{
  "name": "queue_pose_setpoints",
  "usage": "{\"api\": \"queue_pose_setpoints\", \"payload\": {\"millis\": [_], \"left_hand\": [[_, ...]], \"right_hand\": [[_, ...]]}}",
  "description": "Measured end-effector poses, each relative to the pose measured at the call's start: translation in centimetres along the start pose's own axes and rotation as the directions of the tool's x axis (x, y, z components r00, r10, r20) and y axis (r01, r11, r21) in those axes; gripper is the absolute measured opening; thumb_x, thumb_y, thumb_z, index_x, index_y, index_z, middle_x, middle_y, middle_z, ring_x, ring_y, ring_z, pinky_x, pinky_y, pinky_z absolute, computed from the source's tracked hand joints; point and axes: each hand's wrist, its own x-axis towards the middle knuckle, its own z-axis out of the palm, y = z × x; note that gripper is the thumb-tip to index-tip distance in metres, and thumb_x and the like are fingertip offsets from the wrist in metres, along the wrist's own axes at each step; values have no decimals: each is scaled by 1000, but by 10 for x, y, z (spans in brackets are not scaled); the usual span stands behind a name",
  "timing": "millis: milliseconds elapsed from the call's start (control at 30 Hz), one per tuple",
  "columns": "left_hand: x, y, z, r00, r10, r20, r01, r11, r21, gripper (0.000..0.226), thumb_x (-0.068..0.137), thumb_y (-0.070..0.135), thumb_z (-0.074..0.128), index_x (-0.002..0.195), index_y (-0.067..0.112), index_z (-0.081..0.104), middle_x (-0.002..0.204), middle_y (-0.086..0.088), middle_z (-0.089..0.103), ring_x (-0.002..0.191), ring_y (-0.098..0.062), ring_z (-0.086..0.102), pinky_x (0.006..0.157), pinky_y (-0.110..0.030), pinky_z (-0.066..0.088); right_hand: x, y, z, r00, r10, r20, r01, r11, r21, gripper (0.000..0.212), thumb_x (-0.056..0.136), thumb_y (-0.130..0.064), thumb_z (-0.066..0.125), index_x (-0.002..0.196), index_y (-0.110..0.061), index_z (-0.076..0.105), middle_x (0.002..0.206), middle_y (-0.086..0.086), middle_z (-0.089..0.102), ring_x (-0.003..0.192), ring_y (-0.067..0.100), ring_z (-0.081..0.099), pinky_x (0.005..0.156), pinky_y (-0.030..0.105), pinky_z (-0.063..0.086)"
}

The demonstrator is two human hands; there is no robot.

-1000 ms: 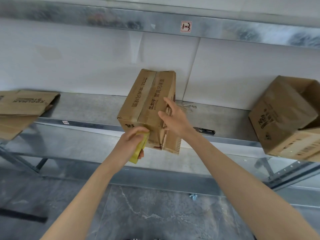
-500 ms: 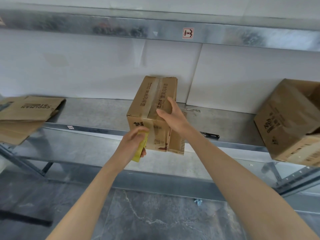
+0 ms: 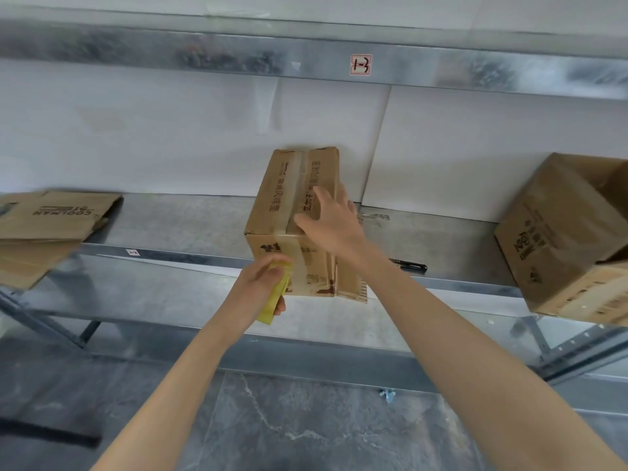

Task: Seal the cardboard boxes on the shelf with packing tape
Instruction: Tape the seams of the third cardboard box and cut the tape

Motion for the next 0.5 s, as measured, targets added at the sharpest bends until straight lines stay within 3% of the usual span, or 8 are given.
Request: {"api": "queue_pose_setpoints", "payload": {"millis": [100, 267, 500], "left_hand": [[0, 3, -5, 1000, 1, -13, -1, 1000, 5, 30, 97, 14, 40, 95, 28, 66, 88, -13, 58, 52, -21, 56, 50, -29, 46], [-3, 5, -14, 1000, -6, -8, 6, 1000, 12, 31, 97, 15, 40, 95, 31, 66, 89, -10, 59, 52, -21, 57, 50, -29, 47], [-19, 5, -34, 999, -30, 28, 30, 999, 21, 35, 97, 12, 39, 93, 32, 68, 88, -5, 60, 51, -22, 56, 47, -26, 46]], "right_hand": [[4, -9, 5, 994, 111, -8, -110, 992, 63, 89, 80, -58, 60, 150, -31, 13, 159, 4, -7, 144, 39, 7, 108, 55, 30], [3, 0, 9, 984, 175, 46, -180, 933, 311, 100, 79, -56, 65, 151, -31, 0, 158, 7, 14, 140, 30, 28, 110, 47, 32], [-9, 6, 10, 990, 81, 119, -107, 967, 232, 95, 82, -50, 66, 151, -32, 3, 157, -2, 21, 141, 23, 25, 111, 42, 28]]}}
